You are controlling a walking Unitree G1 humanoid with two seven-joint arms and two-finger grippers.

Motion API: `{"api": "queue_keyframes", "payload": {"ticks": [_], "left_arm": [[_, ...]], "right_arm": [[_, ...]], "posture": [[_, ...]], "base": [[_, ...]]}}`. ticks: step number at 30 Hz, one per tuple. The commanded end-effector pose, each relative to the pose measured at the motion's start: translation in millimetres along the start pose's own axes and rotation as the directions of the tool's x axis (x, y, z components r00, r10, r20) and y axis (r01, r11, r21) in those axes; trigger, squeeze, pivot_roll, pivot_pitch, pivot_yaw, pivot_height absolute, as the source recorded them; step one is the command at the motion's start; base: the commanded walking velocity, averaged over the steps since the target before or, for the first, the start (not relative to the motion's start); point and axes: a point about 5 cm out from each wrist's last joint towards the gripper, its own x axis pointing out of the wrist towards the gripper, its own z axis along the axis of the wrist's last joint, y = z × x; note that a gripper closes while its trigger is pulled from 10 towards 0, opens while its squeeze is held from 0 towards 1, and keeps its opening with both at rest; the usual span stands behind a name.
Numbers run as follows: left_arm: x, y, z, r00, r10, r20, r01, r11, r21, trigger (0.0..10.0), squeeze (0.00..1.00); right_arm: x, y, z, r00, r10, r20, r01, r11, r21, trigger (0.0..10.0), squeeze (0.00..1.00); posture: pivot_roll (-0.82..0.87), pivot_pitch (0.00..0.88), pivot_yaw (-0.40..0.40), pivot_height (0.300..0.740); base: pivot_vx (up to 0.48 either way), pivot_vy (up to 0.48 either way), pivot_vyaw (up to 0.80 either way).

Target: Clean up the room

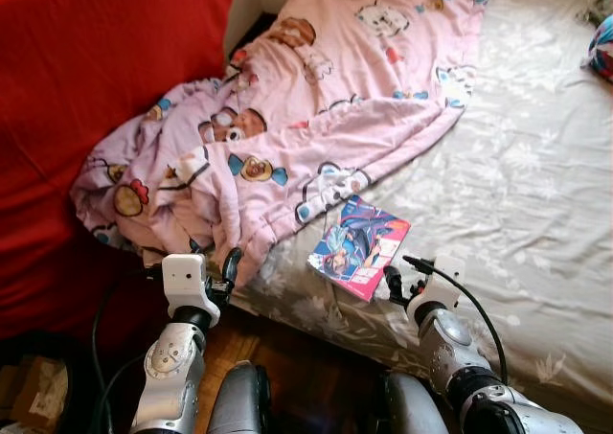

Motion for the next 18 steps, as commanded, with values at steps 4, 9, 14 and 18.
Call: {"api": "queue_keyframes", "payload": {"ticks": [4,9,14,18], "left_arm": [[-19.5,4.8,-4.9,0.999,0.018,-0.049,-0.017,1.0,0.018,10.0,0.0],[-34.3,8.1,-3.6,0.997,0.026,-0.079,-0.024,0.999,0.028,10.0,0.0],[-40.1,9.2,-1.5,0.995,0.028,-0.097,-0.025,0.999,0.037,10.0,0.0],[-41.9,8.1,1.7,0.994,0.021,-0.108,-0.016,0.999,0.047,10.0,0.0]], "right_arm": [[-1.9,1.6,-11.2,0.999,-0.01,-0.047,0.011,0.999,0.041,10.0,0.0],[-1.8,1.2,-10.0,0.999,-0.02,-0.036,0.022,0.998,0.059,0.0,0.0],[-0.7,1.7,-7.1,0.999,-0.035,-0.035,0.038,0.997,0.065,10.0,0.0],[0.5,3.5,-4.0,0.999,-0.033,-0.03,0.035,0.996,0.077,0.0,0.0]], "posture": [[0.18,0.363,0.026,0.636],[0.2,0.388,0.037,0.636],[0.21,0.401,0.046,0.636],[0.21,0.403,0.05,0.636]], "base": [[0.0,0.0,0.0],[0.0,0.0,0.0],[0.0,0.0,0.0],[0.0,0.0,0.0]]}}
